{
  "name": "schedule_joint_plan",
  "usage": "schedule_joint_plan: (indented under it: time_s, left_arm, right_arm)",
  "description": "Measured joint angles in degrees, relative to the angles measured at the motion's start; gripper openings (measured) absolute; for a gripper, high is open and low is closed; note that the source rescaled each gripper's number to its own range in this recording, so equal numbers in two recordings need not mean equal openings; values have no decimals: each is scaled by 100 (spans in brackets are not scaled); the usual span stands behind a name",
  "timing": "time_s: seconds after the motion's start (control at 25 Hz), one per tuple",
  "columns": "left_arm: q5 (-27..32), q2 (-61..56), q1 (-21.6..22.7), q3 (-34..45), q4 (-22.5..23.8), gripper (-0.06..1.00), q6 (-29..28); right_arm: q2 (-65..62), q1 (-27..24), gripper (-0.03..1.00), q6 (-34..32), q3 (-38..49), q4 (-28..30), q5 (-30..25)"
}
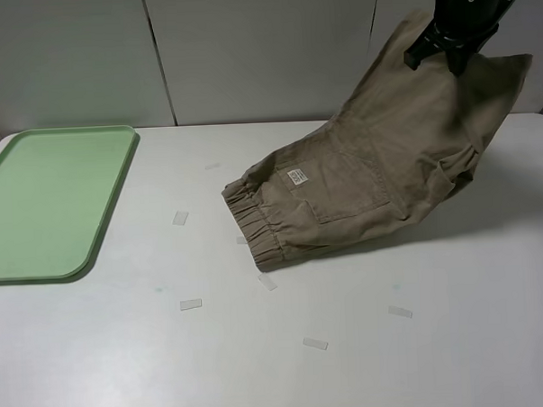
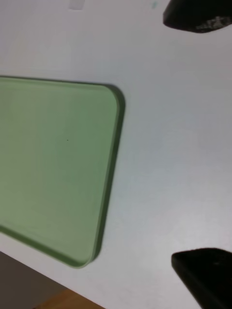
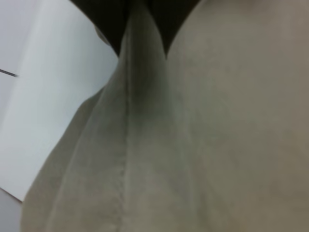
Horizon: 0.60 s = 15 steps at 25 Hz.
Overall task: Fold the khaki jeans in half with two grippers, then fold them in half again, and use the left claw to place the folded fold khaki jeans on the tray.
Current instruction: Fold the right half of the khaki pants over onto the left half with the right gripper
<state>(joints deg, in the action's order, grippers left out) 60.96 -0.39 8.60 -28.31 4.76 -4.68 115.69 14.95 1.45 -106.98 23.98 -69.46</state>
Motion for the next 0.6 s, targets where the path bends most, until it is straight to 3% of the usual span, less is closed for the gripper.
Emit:
schedule_joint_plan:
  time_s: [0.2,0.44,0.6]
  left_arm:
    - [0,0,0,0,0,87,0]
    - [0,0,0,0,0,87,0]
    - [6,0,0,0,0,87,0]
  right_arm:
    - [-4,34,4,34,11,-931,-13]
    - [-4,645,4,-29,458,-936,-13]
    - [-4,1224,4,-562,688,-940,-20]
